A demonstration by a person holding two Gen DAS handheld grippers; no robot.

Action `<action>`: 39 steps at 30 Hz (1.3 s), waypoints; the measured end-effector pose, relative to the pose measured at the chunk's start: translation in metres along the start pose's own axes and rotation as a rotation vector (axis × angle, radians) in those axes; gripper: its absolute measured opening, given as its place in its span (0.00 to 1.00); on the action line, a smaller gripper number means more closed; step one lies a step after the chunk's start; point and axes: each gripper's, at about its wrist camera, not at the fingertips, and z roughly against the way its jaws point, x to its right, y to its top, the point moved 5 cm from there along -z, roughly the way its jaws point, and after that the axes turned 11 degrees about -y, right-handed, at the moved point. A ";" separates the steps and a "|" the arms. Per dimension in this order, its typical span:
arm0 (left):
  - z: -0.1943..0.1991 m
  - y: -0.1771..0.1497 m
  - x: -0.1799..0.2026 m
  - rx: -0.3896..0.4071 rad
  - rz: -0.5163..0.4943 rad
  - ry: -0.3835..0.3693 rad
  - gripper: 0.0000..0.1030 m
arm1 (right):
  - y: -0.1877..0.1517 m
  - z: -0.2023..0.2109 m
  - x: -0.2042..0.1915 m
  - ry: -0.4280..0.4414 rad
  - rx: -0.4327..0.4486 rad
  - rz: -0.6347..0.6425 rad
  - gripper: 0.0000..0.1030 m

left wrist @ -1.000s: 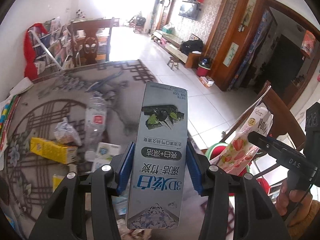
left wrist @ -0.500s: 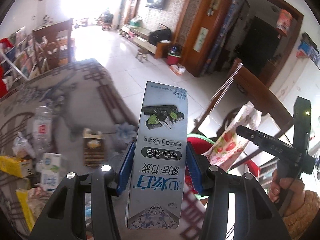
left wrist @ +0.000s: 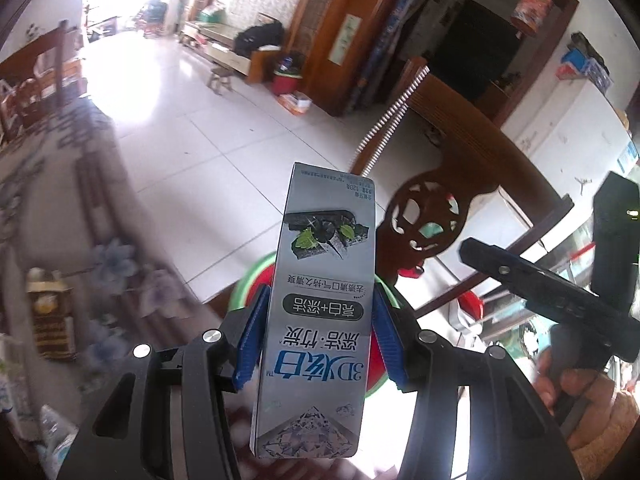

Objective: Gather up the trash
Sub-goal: 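Open both grippers over the red bucket to drop carton and bag, then grasp the yellow wrapper with the left gripper while the right gripper approaches crumpled foil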

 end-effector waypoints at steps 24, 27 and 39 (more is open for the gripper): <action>0.089 -0.020 -0.041 0.136 0.109 0.135 0.65 | -0.005 0.011 -0.047 0.071 0.001 0.054 0.83; 0.118 -0.032 -0.061 0.176 0.143 0.181 0.65 | -0.009 0.010 -0.084 0.107 -0.007 0.112 0.83; 0.241 -0.102 -0.160 0.279 0.285 0.359 0.69 | -0.063 0.030 -0.238 0.229 -0.034 0.328 0.84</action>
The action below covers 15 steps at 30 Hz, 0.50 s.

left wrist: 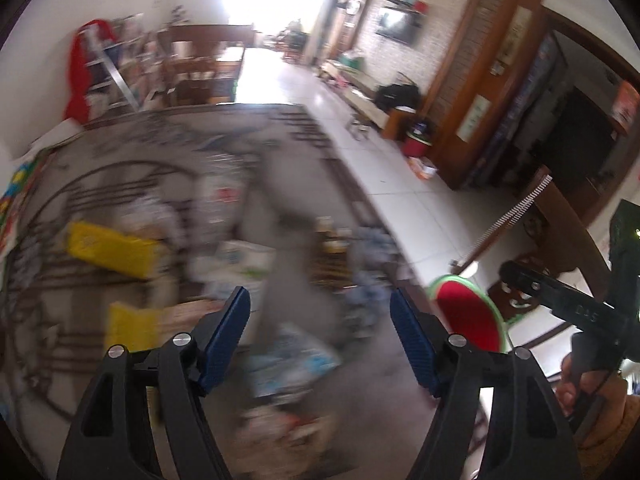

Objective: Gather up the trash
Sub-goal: 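Grasp the yellow wrapper with the left gripper while the right gripper approaches crumpled foil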

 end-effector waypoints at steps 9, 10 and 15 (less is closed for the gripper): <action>0.016 -0.040 -0.119 -0.154 0.055 0.084 0.70 | -0.038 -0.002 -0.085 0.007 -0.052 0.023 0.84; 0.014 -0.042 -0.128 -0.173 0.060 0.079 0.70 | -0.040 -0.002 -0.091 0.010 -0.057 0.021 0.84; -0.004 -0.049 -0.165 -0.253 0.121 -0.004 0.70 | -0.059 0.007 -0.118 -0.007 -0.068 0.023 0.84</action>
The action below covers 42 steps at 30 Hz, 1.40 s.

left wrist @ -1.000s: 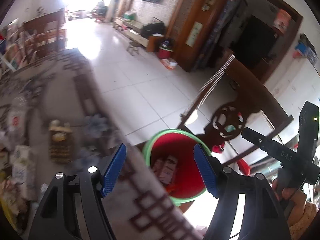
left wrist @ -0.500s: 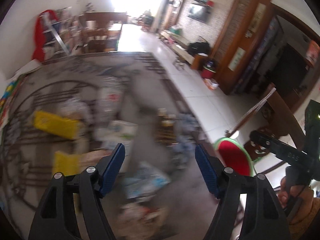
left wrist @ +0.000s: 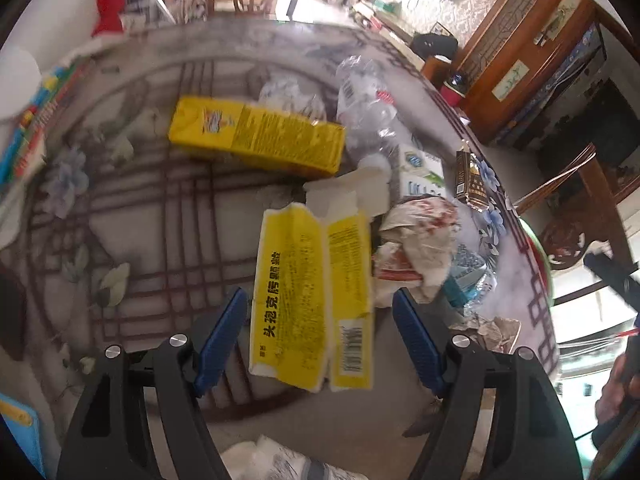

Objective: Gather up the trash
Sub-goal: 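Grasp the yellow wrapper with the left gripper while the right gripper approaches crumpled foil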

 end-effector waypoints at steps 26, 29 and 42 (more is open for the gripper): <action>-0.013 -0.009 -0.022 -0.056 -0.001 -0.019 0.41 | -0.024 0.001 -0.028 -0.023 -0.043 -0.008 0.85; -0.010 -0.013 -0.032 -0.054 0.022 -0.016 0.45 | -0.028 -0.007 -0.027 -0.016 -0.074 -0.019 0.86; -0.023 -0.010 -0.031 -0.067 0.035 0.021 0.72 | -0.037 -0.013 -0.027 -0.009 -0.115 -0.021 0.86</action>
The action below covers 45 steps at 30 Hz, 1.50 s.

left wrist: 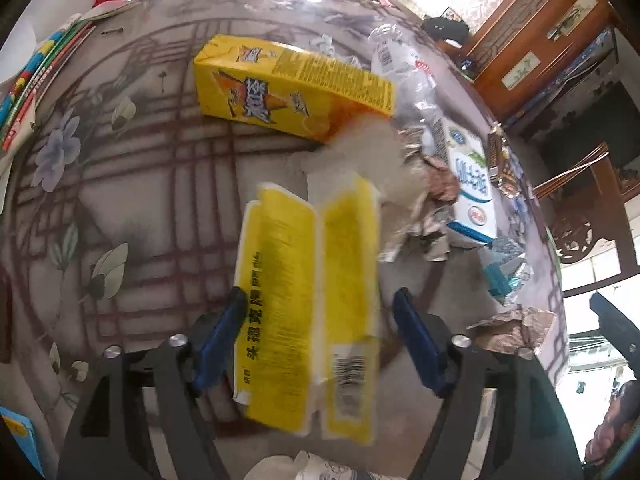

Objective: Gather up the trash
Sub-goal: 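Grasp the yellow wrapper with the left gripper while the right gripper approaches crumpled foil, then lift the yellow wrapper with the left gripper while the right gripper grasps the crumpled foil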

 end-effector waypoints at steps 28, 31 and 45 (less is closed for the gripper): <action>0.107 0.006 0.044 0.315 -0.084 -0.041 0.48 | -0.026 -0.051 -0.027 0.061 -0.166 -0.001 0.86; 0.135 0.010 0.055 0.389 -0.105 -0.055 0.48 | -0.030 -0.059 -0.031 0.052 -0.182 0.010 0.86; 0.166 0.017 0.081 0.475 -0.144 -0.063 0.50 | -0.017 -0.035 -0.045 0.080 -0.071 0.073 0.49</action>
